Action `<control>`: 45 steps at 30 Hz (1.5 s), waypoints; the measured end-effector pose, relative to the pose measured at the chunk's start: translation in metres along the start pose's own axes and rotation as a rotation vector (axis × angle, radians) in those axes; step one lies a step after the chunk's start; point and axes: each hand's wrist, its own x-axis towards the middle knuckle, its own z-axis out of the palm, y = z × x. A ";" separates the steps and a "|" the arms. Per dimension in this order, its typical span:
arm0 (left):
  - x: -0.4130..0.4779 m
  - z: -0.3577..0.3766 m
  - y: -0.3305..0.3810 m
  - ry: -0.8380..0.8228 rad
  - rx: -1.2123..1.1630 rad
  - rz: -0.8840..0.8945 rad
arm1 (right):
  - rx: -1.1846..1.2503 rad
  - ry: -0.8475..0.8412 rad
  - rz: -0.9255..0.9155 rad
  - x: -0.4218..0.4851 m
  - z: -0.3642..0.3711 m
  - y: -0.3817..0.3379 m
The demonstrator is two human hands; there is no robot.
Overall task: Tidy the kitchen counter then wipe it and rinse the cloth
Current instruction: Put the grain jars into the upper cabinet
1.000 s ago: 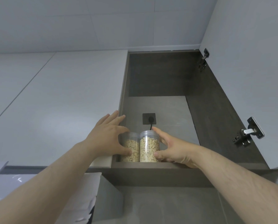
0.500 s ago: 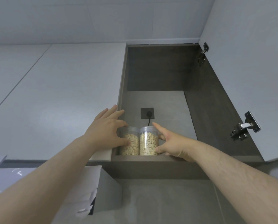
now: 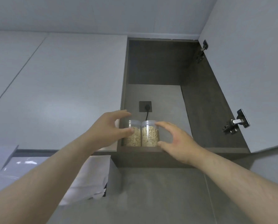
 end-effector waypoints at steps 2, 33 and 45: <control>-0.020 0.002 0.010 0.005 0.009 0.049 | -0.039 0.069 0.003 -0.029 0.003 -0.006; -0.505 0.215 0.143 -0.677 -0.697 -0.820 | 0.360 -0.212 1.170 -0.579 -0.046 0.001; -0.623 0.255 0.173 -0.833 -0.652 -1.122 | 0.341 -0.418 1.370 -0.684 0.022 0.007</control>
